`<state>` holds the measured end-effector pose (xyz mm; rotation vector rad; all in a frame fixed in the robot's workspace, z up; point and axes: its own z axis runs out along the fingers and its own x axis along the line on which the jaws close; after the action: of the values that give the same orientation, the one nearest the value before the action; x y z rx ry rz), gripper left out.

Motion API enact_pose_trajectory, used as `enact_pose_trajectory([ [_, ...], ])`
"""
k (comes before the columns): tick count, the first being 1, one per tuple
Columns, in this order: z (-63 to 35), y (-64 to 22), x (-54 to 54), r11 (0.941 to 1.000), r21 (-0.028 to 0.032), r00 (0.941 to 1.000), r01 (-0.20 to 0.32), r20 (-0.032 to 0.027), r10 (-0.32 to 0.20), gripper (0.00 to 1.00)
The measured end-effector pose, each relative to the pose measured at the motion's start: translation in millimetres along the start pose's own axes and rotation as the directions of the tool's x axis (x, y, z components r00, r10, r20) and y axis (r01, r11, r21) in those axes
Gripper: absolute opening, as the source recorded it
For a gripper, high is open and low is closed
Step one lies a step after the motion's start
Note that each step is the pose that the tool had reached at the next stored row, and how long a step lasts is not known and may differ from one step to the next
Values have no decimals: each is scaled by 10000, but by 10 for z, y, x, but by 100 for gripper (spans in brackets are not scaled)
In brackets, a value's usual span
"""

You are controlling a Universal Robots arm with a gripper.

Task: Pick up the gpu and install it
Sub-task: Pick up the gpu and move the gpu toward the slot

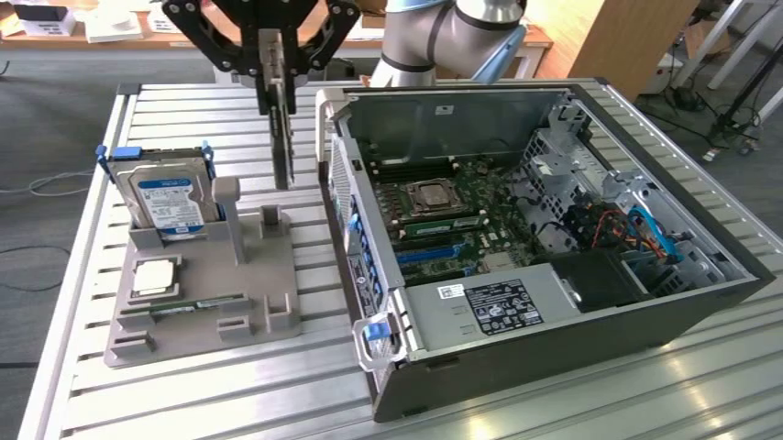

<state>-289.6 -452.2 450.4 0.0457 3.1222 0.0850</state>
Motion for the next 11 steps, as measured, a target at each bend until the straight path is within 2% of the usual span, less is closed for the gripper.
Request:
enact_pose_trajectory([
  [11,9,14,-475,10000,-45,10000,-3,-40,3,27],
])
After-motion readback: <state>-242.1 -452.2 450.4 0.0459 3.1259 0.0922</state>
